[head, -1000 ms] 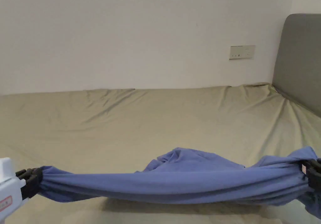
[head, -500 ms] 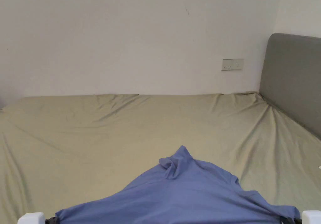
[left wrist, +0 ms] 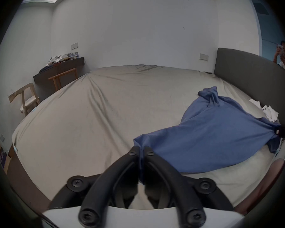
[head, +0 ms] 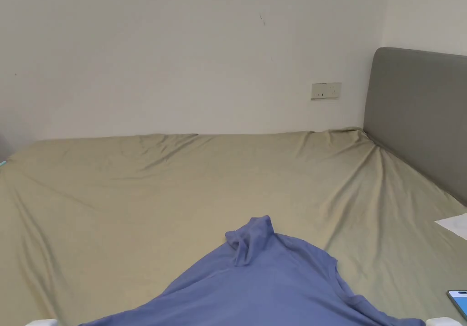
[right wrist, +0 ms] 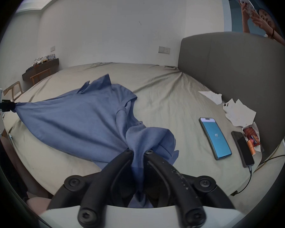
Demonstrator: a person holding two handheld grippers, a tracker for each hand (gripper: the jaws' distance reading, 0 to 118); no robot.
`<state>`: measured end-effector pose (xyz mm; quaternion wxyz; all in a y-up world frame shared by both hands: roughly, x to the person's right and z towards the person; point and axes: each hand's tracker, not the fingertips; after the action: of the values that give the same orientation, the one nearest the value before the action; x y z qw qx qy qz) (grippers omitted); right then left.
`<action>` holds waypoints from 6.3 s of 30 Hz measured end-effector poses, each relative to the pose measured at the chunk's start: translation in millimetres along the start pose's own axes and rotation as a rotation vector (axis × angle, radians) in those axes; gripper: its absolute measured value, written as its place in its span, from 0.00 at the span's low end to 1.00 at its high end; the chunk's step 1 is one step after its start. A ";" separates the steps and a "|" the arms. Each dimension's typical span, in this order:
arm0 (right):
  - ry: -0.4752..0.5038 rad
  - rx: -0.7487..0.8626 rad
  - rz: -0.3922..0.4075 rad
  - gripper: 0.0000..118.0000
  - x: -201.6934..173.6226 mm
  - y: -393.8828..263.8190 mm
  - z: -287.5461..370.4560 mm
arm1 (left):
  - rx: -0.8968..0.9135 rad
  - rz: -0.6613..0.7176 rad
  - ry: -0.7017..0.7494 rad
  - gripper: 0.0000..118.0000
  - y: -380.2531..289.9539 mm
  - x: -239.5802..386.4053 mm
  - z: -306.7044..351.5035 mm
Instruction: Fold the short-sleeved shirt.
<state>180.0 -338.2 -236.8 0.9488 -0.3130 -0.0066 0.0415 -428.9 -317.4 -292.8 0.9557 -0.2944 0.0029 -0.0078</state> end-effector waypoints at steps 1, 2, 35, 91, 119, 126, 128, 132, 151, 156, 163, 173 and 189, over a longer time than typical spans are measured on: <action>-0.011 -0.011 -0.017 0.24 3.5 -1.8 -3.2 | 0.012 -0.011 0.018 0.35 -0.6 0.0 1.4; -0.016 -0.020 -0.031 0.50 4.9 -4.0 -5.5 | 0.038 0.016 0.035 0.66 1.0 -2.9 3.1; 0.295 0.361 0.050 0.01 -160.9 63.8 114.3 | -0.173 0.127 0.016 0.73 -4.3 -19.6 -44.7; 0.279 0.085 0.168 0.03 -33.8 257.5 -147.3 | 0.166 0.060 -0.131 0.04 79.2 6.1 9.7; 0.010 0.648 -0.076 0.03 -3.1 321.2 103.3 | 0.547 0.049 -0.090 0.04 290.5 31.4 73.9; -0.030 0.706 -0.036 0.03 0.6 439.1 52.7 | 0.631 0.018 -0.002 0.04 400.7 38.5 27.8; -0.036 0.729 -0.055 0.03 5.2 477.1 39.7 | 0.639 0.017 -0.004 0.04 430.8 36.7 15.2; -0.036 0.773 -0.099 0.03 16.2 534.0 18.3 | 0.661 0.020 0.026 0.04 476.7 35.6 -6.2; -0.122 0.768 -0.100 0.03 0.3 477.8 -117.0 | 0.645 0.005 0.131 0.04 424.6 75.1 -138.3; -0.056 0.718 -0.076 0.03 -17.3 390.8 -112.4 | 0.577 0.002 0.098 0.04 349.7 75.4 -140.3; 0.001 0.558 -0.087 0.03 -27.6 259.9 -75.5 | 0.504 0.018 0.099 0.04 229.7 69.3 -87.5; 0.022 0.348 0.012 0.03 -37.6 111.9 4.5 | 0.352 0.077 0.086 0.04 79.8 48.8 -2.4; 0.007 0.074 0.035 0.03 -49.7 -6.6 17.5 | 0.165 0.007 0.052 0.04 -56.9 38.4 25.2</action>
<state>130.3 -337.2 -218.2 0.9589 -0.2779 0.0038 0.0573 -391.0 -351.0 -240.0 0.9763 -0.2141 0.0284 -0.0123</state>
